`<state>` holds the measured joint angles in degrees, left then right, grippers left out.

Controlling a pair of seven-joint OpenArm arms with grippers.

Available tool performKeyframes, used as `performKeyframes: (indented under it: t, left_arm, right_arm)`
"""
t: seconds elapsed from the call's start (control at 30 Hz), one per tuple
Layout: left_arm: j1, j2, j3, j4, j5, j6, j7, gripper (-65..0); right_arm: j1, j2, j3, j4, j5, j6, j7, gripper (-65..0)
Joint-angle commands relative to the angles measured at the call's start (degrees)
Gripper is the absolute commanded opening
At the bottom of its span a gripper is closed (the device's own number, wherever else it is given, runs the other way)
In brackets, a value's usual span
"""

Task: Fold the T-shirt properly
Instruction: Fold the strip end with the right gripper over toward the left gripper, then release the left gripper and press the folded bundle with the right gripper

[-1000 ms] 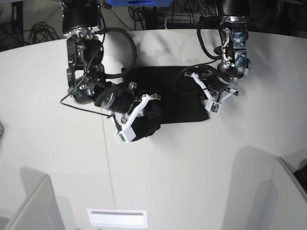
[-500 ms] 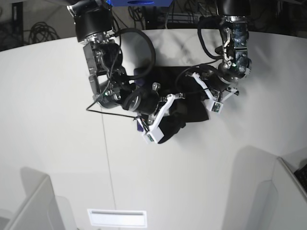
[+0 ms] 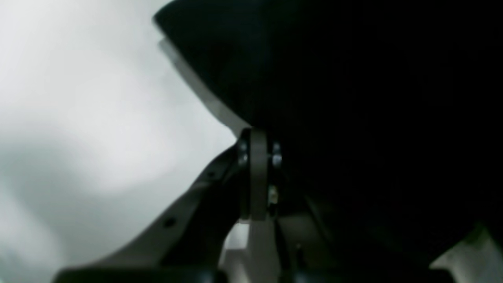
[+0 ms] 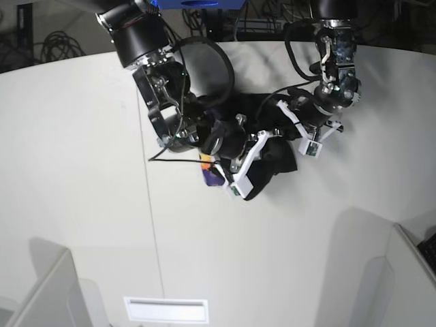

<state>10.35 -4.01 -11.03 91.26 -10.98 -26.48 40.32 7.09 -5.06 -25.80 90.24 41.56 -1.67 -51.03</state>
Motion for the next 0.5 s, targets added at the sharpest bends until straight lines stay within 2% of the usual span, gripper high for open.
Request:
performKeyframes:
  t: [0.0, 0.1, 0.47]
  left_arm:
    - [0.2, -0.2, -0.1, 0.8, 0.0, -0.1, 0.6, -65.0]
    - [1.5, -0.3, -0.9, 2.9, 0.0, -0.1, 0.6, -65.0]
    - [9.7, -0.3, -14.3, 15.0, 0.0, -0.4, 0.6, -65.0]
  right_arm:
    - [1.2, -0.5, 0.2, 0.4, 1.2, 0.4, 0.9, -65.0]
    - [1.2, -0.5, 0.2, -1.5, 1.1, 0.4, 1.0, -65.0]
    - [1.7, -0.7, 0.1, -7.2, 1.1, 0.4, 2.9, -65.0]
